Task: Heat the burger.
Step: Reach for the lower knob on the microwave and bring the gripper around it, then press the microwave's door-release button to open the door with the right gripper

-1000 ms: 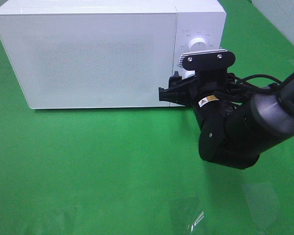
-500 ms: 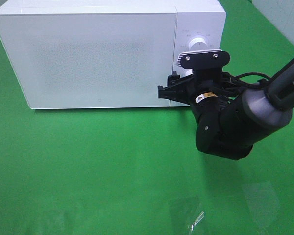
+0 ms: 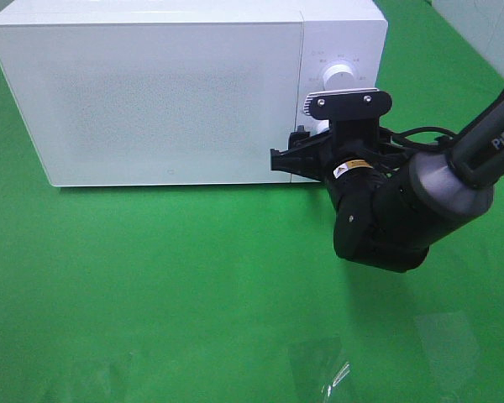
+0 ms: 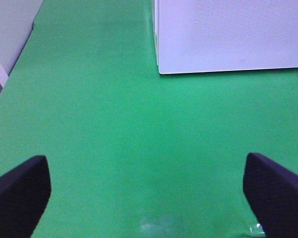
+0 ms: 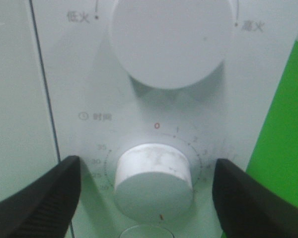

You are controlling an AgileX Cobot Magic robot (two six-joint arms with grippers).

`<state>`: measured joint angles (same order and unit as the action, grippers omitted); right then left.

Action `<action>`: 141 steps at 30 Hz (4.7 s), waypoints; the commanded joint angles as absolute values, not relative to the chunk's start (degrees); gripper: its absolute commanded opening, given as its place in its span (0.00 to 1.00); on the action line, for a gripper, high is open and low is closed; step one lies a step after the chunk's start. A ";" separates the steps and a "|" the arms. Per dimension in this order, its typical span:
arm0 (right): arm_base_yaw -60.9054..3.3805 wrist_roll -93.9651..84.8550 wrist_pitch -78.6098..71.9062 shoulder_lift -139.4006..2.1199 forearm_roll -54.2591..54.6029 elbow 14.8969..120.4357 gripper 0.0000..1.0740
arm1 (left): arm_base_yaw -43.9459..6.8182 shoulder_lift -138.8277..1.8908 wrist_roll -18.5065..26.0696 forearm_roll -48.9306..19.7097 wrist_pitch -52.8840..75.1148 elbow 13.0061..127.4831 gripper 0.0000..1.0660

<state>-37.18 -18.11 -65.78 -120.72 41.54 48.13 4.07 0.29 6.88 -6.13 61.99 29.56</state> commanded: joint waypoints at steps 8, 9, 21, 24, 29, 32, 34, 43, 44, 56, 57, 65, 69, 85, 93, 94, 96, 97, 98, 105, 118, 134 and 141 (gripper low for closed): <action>-36.61 -18.33 -69.33 -120.66 39.30 49.27 0.14 | 4.30 1.32 6.42 -6.19 61.31 29.62 0.92; -36.61 -18.33 -69.33 -120.66 39.30 49.27 0.14 | 4.30 1.32 6.42 -6.19 61.31 29.62 0.92; -36.61 -14.90 -69.67 -120.66 39.30 49.27 0.04 | 4.30 1.32 6.42 -6.19 61.31 29.62 0.92; -36.61 -7.73 -69.67 -120.66 39.25 49.27 0.04 | 4.30 1.32 6.42 -6.19 61.31 29.62 0.92; -36.61 11.86 -68.87 -120.66 39.19 49.27 0.04 | 4.30 1.32 6.42 -6.19 61.31 29.62 0.92; -36.61 22.80 -68.01 -120.66 38.39 49.27 0.04 | 4.30 1.32 6.42 -6.19 61.31 29.62 0.92; -36.61 31.00 -68.35 -120.66 36.78 49.27 0.04 | 4.30 1.32 6.42 -6.19 61.31 29.62 0.92; -36.61 64.29 -76.78 -120.66 28.65 49.27 0.04 | 4.30 1.32 6.42 -6.19 61.31 29.62 0.92; -36.61 64.29 -76.78 -120.66 28.65 49.27 0.04 | 4.30 1.32 6.42 -6.19 61.31 29.62 0.92; -36.61 79.13 -82.16 -120.66 28.42 49.27 0.04 | 4.30 1.32 6.42 -6.19 61.31 29.62 0.92; -36.61 79.01 -82.16 -120.66 28.42 49.27 0.04 | 4.30 1.32 6.42 -6.19 61.31 29.62 0.92; -36.61 78.72 -82.16 -120.66 28.53 49.27 0.04 | 4.30 1.32 6.42 -6.19 61.31 29.62 0.92; -36.61 78.72 -82.05 -120.66 28.76 49.27 0.06 | 4.30 1.32 6.42 -6.19 61.31 29.62 0.92; -36.61 79.24 -81.88 -120.66 30.88 49.22 0.31 | 4.30 1.32 6.42 -6.19 61.31 29.62 0.92; -36.61 79.30 -81.82 -120.61 32.95 48.70 0.44 | 4.30 1.32 6.42 -6.19 61.31 29.62 0.92; -36.61 79.24 -81.65 -120.61 33.58 48.47 0.45 | 4.30 1.32 6.42 -6.19 61.31 29.62 0.92; -36.61 79.01 -81.25 -120.55 33.58 48.47 0.47 | 4.30 1.32 6.42 -6.19 61.31 29.62 0.92; -36.61 79.01 -81.25 -120.55 33.58 48.47 0.47 | 4.30 1.32 6.42 -6.19 61.31 29.62 0.92; -36.61 78.61 -81.02 -120.49 33.52 48.47 0.48 | 4.30 1.32 6.42 -6.19 61.31 29.62 0.92; -36.78 72.99 -75.40 -117.57 31.57 48.41 0.60 | 4.30 1.32 6.42 -6.19 61.31 29.62 0.92; -36.78 53.57 -47.67 -108.17 21.54 45.03 0.64 | 4.30 1.32 6.42 -6.19 61.31 29.62 0.92; -36.61 19.54 -12.66 -97.57 13.58 45.09 0.64 | 4.30 1.32 6.42 -6.19 61.31 29.62 0.92; -36.61 2.18 5.39 -90.58 13.58 45.09 0.64 | 4.30 1.32 6.42 -6.19 61.31 29.62 0.92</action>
<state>-36.90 8.42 -1.32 -93.51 13.98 45.03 4.07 0.29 6.88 -6.13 61.99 29.56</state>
